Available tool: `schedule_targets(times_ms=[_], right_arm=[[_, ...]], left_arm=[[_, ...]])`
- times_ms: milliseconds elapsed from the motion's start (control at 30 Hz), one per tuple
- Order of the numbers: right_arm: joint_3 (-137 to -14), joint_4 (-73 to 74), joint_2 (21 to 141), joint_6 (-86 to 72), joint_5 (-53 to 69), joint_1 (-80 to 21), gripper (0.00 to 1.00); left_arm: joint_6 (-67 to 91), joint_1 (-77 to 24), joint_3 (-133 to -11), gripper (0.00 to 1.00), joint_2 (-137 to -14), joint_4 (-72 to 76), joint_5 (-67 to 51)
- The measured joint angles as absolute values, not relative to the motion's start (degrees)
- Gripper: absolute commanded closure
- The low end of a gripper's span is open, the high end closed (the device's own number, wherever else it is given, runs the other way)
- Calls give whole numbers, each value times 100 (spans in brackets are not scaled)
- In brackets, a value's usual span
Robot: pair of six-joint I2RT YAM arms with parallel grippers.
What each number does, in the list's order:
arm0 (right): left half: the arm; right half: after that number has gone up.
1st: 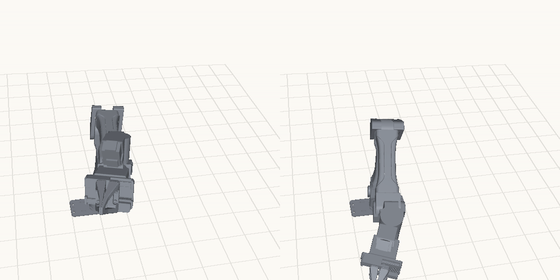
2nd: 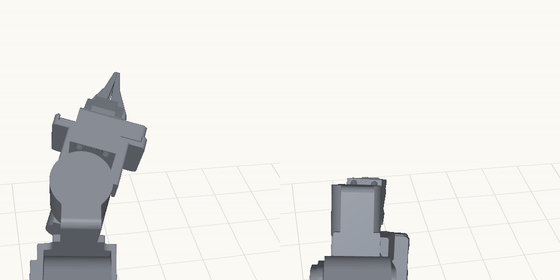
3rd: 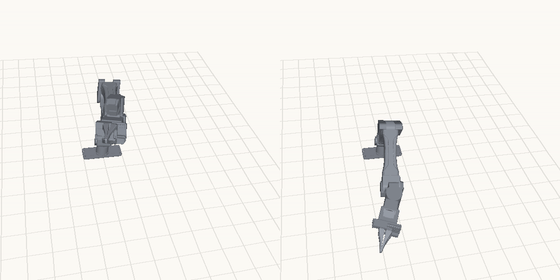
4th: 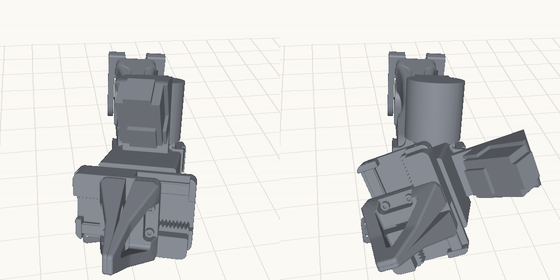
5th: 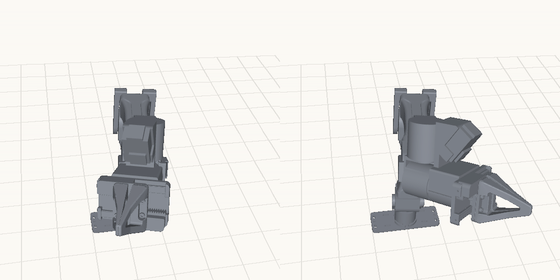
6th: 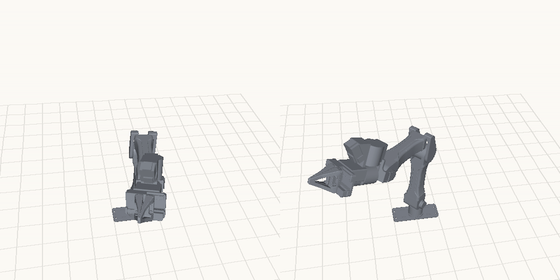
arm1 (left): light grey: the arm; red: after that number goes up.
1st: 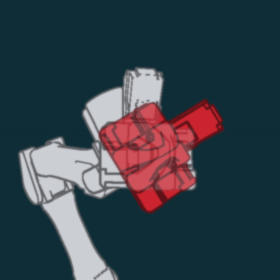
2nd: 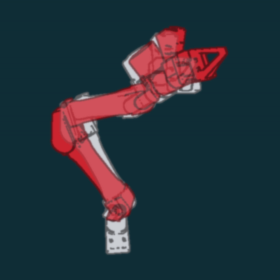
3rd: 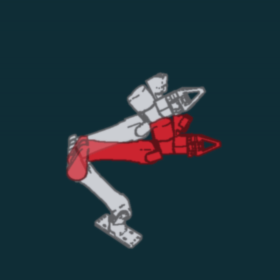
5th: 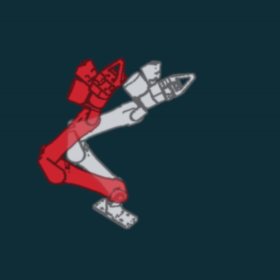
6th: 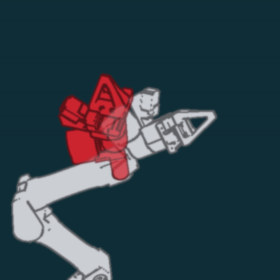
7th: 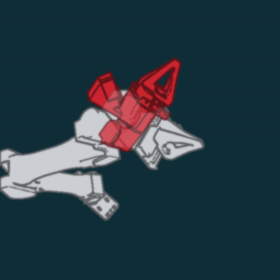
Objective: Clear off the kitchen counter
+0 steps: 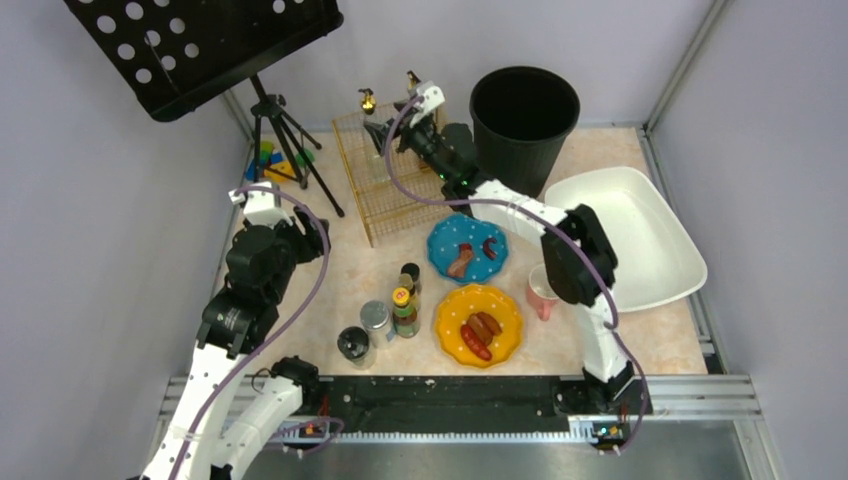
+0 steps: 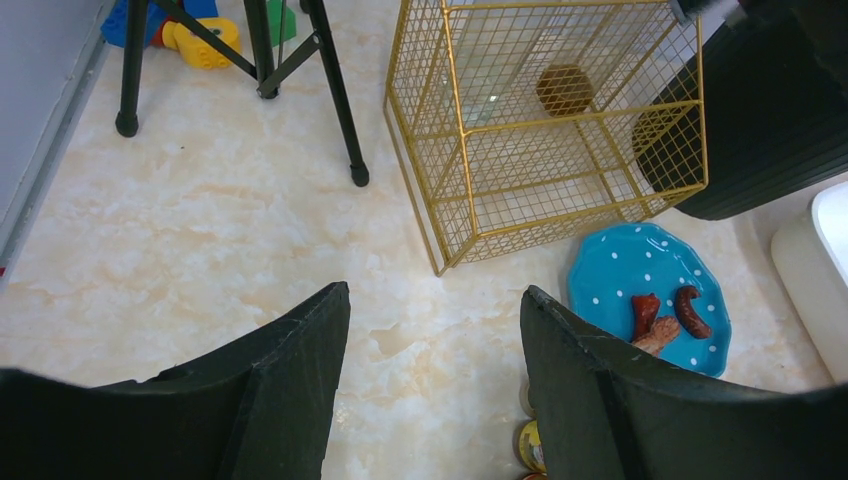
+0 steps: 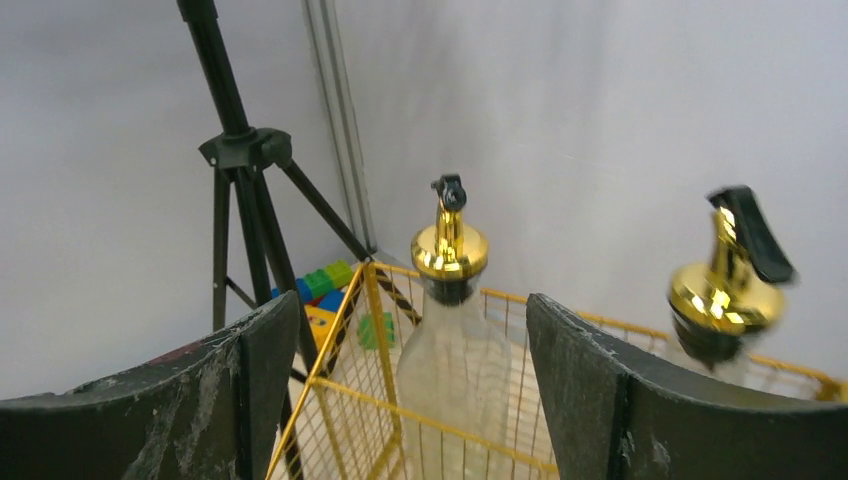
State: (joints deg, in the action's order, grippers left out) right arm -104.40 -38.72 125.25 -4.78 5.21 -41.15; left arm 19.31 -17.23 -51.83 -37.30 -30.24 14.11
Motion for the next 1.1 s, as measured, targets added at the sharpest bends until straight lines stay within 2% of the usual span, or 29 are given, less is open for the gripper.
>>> schedule_targets(times_ms=[167,400,567,633,733,900,1100], right_arm=[[-9098,-3935,11417,-683,517,-4115,18],[-8416,-2891,10068,-856,1125,-4180,18],[-8110,-1708,9319,-493,1153,-4624,16],[-7931,-1212,9080,-259,897,-4941,15],[-7579,-620,8794,84,172,-5542,10],[-7116,174,8495,292,-1096,-6431,7],[-7052,716,8184,-438,-1857,-6442,3]], left_arm=[[1929,-1723,-5181,31,-3730,-3024,1417],[1925,-1721,-5151,27,-3752,-3020,1415],[1898,-1721,-5127,22,-3820,-3022,1422],[1887,-1721,-5127,16,-3850,-3022,1426],[1868,-1721,-5127,15,-3865,-3028,1441],[1868,-1721,-5127,16,-3865,-3041,1461],[1865,-1721,-5124,16,-3854,-3044,1514]])
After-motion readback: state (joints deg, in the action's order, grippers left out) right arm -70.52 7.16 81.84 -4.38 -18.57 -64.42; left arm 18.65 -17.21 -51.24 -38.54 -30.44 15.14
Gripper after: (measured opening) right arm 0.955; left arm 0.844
